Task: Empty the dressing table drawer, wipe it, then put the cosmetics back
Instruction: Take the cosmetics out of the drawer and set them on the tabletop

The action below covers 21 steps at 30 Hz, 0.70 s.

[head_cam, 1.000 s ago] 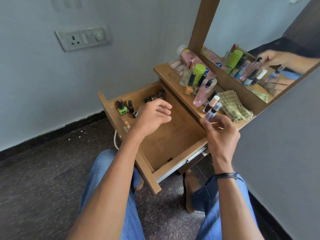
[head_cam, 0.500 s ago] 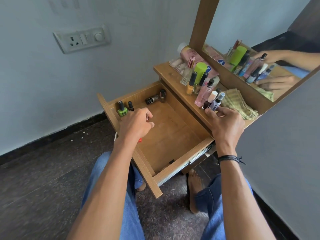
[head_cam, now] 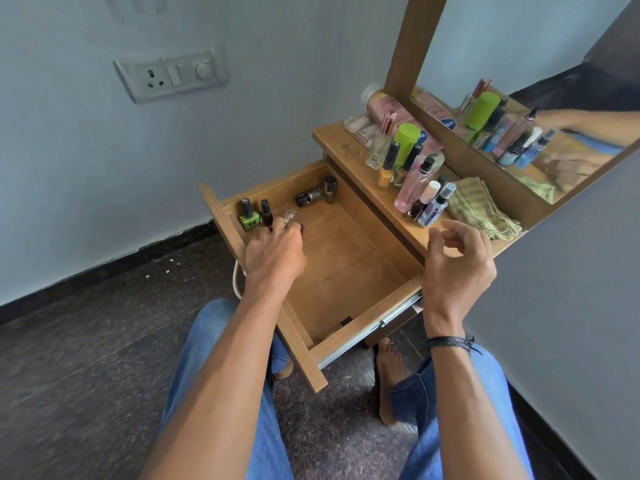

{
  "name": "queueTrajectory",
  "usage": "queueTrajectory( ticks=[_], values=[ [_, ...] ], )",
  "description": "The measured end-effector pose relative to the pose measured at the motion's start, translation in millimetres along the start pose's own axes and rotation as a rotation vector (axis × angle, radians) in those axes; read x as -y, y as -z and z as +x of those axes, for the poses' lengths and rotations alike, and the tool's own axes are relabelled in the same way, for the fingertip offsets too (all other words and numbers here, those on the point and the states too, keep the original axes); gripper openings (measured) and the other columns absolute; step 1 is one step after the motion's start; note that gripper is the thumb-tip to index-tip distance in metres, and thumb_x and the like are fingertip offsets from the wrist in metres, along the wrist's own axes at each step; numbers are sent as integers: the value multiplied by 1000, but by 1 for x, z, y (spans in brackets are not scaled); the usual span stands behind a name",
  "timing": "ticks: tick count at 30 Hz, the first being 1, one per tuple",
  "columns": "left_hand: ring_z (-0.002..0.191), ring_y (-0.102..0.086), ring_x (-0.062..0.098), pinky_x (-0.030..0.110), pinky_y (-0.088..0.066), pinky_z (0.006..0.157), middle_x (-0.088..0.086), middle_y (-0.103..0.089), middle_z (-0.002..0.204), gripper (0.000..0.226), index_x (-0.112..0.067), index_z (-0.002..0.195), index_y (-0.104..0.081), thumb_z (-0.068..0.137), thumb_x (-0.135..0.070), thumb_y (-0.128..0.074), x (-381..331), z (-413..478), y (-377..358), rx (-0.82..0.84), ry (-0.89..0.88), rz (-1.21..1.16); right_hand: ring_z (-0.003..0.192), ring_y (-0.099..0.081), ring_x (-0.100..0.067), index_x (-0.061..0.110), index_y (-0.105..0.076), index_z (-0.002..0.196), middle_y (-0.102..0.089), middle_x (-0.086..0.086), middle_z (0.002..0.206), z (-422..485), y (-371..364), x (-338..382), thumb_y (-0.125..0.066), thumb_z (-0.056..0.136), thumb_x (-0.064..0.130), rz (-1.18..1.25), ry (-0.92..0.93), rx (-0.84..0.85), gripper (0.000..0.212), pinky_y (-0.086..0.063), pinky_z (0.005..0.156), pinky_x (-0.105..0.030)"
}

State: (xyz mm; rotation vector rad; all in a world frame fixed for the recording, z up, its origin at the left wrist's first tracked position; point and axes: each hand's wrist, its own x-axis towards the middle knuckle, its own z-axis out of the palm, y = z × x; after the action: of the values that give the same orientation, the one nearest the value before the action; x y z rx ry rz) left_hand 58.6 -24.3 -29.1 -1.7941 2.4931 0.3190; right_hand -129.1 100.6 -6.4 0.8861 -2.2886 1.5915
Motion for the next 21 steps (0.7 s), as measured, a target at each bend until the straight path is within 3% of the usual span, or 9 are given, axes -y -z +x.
queueTrajectory(
  ticks=[3, 7, 12, 17, 21],
  values=[
    [114, -61, 28, 42, -43, 78, 3, -49, 145, 49, -21, 142, -51, 96, -26, -67, -4, -3, 4, 114, 9, 88, 71, -60, -17, 12, -70, 85, -62, 5, 83, -12, -1, 4, -67, 87, 5, 31, 192, -65, 8, -55, 72, -49],
    [117, -58, 27, 41, -38, 77, 1, -50, 139, 52, -18, 135, -57, 88, -28, -77, -8, -6, 11, 242, 3, 184, 72, -59, -20, 8, -70, 84, -64, 0, 85, -32, -9, 9, -66, 86, -1, 57, 343, 101, 10, -53, 65, -48],
    [123, -52, 25, 40, -38, 76, 1, -47, 136, 56, -17, 131, -61, 80, -20, -84, -9, -5, 15, 327, -1, 190, 73, -58, -21, 11, -68, 85, -60, 2, 84, -51, -17, 12, -66, 85, -2, 27, 387, 354, 13, -52, 65, -44],
    [129, -47, 26, 42, -43, 85, 3, -42, 142, 72, -17, 135, -59, 72, -28, -91, -11, -3, 18, 395, 0, 227, 73, -57, -16, 15, -67, 84, -58, 5, 84, -55, -21, 10, -67, 87, 1, -9, 358, 446, 15, -52, 62, -40],
    [127, -49, 26, 41, -41, 78, 7, -45, 143, 68, -16, 135, -59, 74, -23, -89, -12, -3, 16, 400, 34, 249, 73, -57, -16, 16, -67, 85, -57, 5, 85, -57, -22, 7, -67, 88, 2, -37, 365, 481, 14, -53, 61, -40]
  ],
)
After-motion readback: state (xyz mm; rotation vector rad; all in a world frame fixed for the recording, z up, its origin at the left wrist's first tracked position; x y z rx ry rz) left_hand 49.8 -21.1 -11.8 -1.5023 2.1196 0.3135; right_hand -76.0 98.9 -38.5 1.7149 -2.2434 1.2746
